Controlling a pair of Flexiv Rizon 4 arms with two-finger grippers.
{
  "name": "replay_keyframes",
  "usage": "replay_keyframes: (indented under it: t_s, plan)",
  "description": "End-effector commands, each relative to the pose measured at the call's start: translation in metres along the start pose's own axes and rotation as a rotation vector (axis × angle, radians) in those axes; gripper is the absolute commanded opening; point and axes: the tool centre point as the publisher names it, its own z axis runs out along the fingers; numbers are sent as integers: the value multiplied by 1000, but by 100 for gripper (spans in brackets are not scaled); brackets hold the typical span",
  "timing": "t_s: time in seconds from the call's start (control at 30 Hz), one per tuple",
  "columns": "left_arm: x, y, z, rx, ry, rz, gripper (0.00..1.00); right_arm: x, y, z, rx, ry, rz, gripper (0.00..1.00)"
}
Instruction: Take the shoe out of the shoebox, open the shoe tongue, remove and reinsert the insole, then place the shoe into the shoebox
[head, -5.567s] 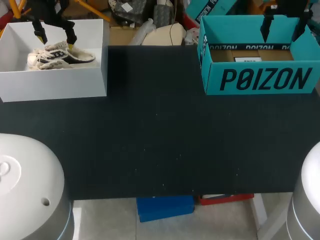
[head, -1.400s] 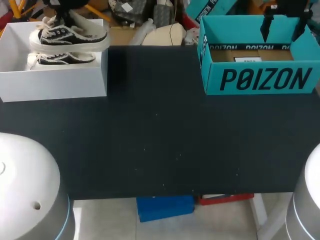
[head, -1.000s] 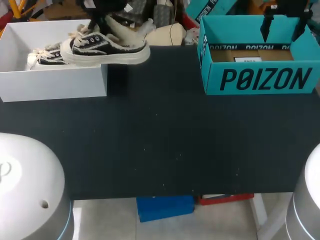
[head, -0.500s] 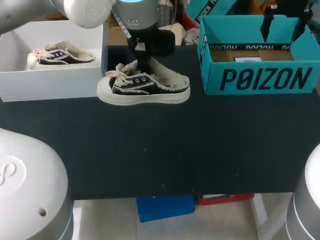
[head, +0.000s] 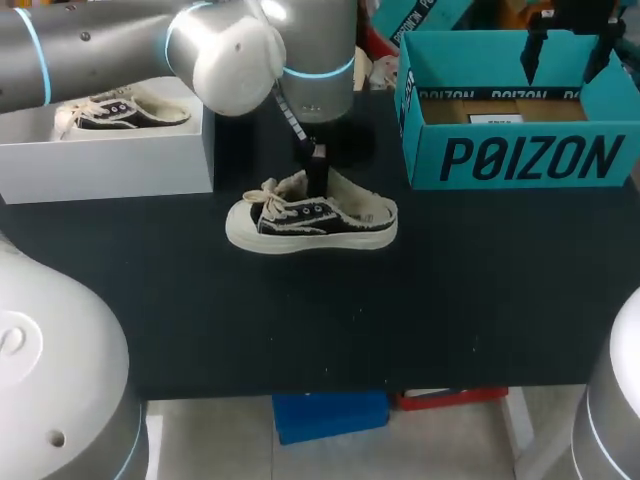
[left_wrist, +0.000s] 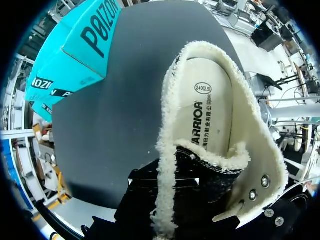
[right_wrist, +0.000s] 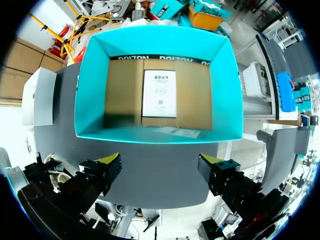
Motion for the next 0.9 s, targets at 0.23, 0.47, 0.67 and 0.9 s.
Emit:
replay_keyframes:
  t_s: [0.23, 0.47, 0.67, 0.9]
  plan:
    - [12, -1, 74, 6, -34, -24, 0, 0, 0, 0, 0, 0, 0, 100]
    - [11, 1, 68, 47, -48, 17, 100, 0, 0, 0, 0, 0, 0, 100]
    - [12, 9, 15, 158, -49, 87, 100, 0, 0, 0, 0, 0, 0, 100]
    - [21, 39, -47, 368, -71, 118, 100, 0, 0, 0, 0, 0, 0, 100]
